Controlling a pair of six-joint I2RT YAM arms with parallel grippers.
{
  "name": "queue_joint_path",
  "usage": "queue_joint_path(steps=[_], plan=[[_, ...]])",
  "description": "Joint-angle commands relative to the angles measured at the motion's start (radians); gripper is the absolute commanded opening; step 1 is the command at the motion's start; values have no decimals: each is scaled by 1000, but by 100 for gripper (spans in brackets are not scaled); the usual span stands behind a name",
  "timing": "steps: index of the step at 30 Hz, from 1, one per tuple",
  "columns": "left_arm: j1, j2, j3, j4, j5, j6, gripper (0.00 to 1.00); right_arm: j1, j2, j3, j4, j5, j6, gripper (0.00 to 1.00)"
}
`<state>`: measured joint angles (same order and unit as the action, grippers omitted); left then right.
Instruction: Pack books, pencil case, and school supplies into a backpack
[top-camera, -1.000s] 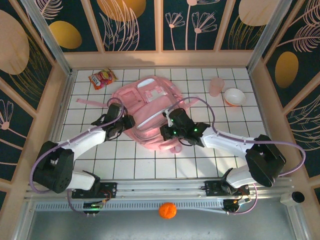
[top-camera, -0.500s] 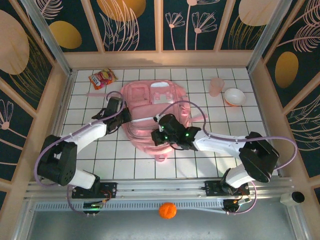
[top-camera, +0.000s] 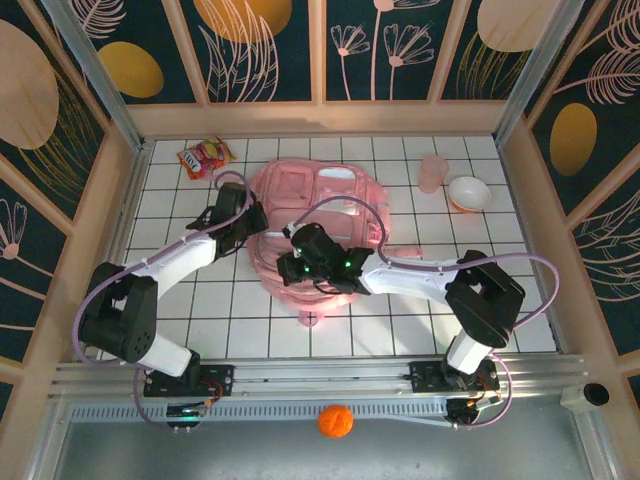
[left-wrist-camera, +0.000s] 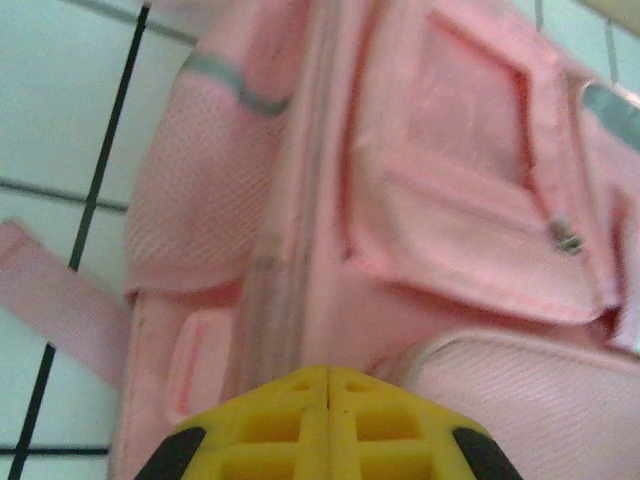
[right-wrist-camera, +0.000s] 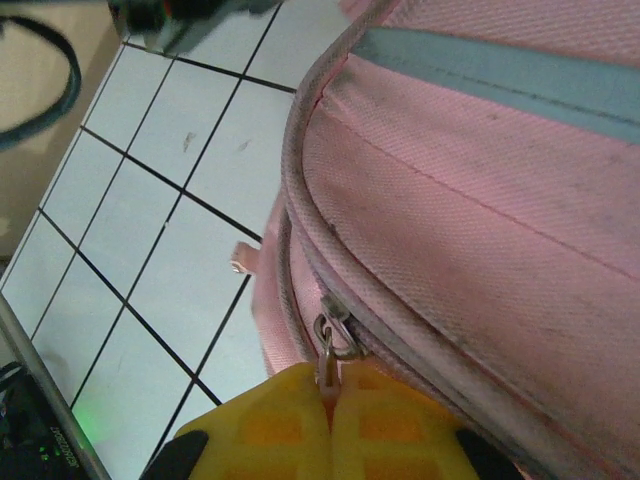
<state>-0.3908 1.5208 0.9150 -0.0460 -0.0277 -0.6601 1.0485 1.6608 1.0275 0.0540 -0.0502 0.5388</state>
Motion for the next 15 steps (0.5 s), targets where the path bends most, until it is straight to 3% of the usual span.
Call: queue_joint_path(steps=[1,6,9,15], plan=[[-8,8,117,-48,-6,-12,21,-11,7,32,44,8,16,0],[-8,-130,45,-132,52,-236,33,-25,16,35,61,-25,16,0],[-8,-223,-34,-195,64,-456,35,-30,24,39,62,-44,15,0],[-8,-304,-36,-374,66,-705,35,-37,24,34,68,-60,10,0]])
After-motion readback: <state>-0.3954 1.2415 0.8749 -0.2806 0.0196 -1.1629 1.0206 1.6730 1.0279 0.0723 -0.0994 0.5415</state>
